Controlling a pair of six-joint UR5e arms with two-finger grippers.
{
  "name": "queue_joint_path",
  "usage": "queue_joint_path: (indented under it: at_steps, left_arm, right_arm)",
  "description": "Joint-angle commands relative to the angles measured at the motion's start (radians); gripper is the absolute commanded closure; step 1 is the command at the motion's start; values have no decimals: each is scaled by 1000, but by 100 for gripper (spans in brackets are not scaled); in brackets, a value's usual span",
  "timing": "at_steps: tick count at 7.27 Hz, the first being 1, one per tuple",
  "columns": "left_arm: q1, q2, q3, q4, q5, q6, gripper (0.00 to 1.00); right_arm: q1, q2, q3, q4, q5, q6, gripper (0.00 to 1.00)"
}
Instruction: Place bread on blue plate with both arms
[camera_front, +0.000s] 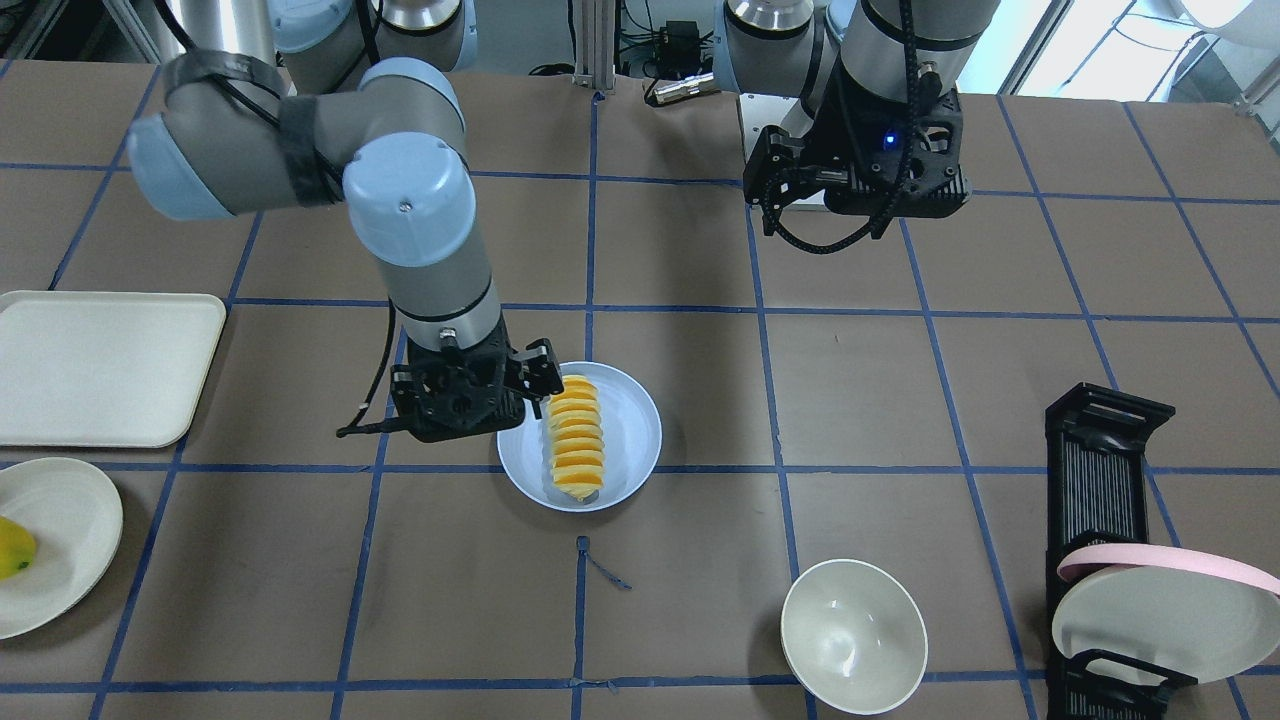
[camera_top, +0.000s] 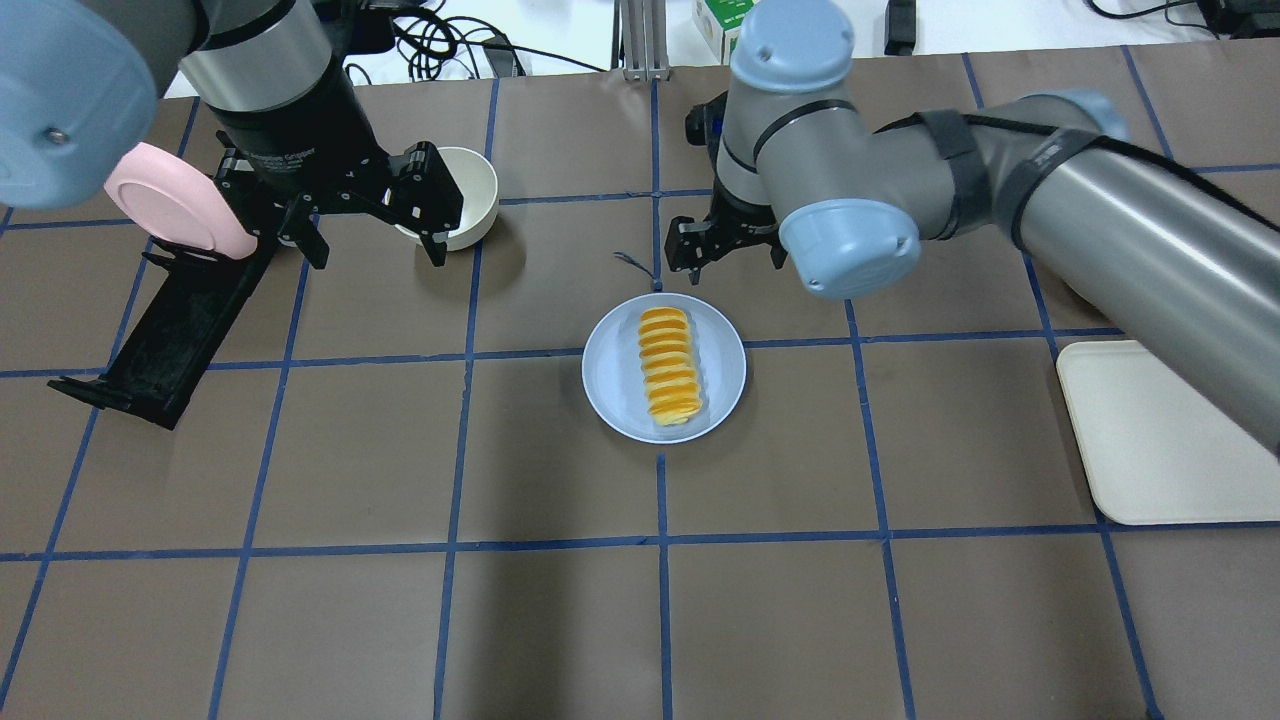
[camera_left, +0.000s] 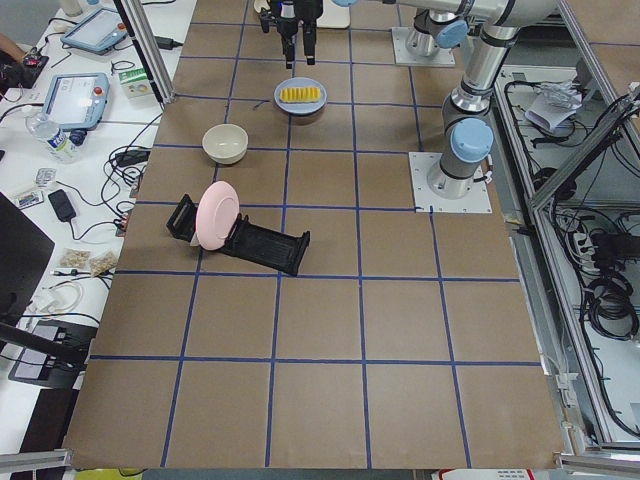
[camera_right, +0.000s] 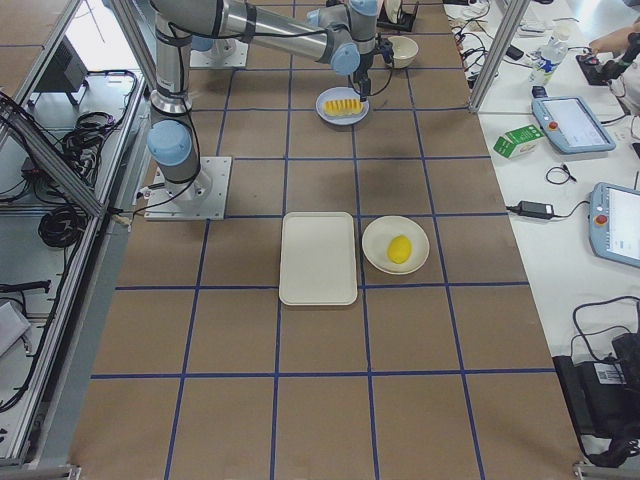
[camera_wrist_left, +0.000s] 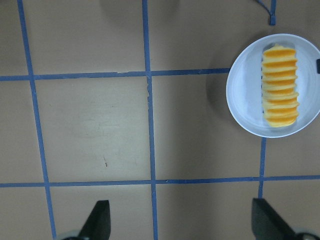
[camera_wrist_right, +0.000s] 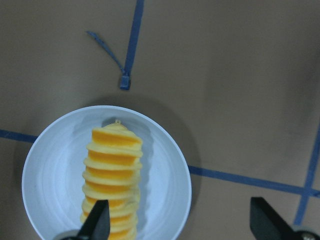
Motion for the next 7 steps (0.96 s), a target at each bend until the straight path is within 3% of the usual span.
queue_joint_path:
  at_steps: [1, 2, 3, 7]
  left_arm:
    - [2, 0, -1, 51, -4, -8, 0]
    - [4, -3, 1, 97, -8, -2, 0]
    - [4, -2, -1, 97, -7, 0, 0]
    - [4, -2, -1, 95, -8, 0, 0]
  right_arm:
    - [-83, -188, -75, 328, -53, -24, 0]
    - [-145, -259, -101, 458, -51, -38, 0]
    - [-191, -331, -104, 464, -53, -62, 0]
    - [-226, -327, -106, 464, -38, -109, 0]
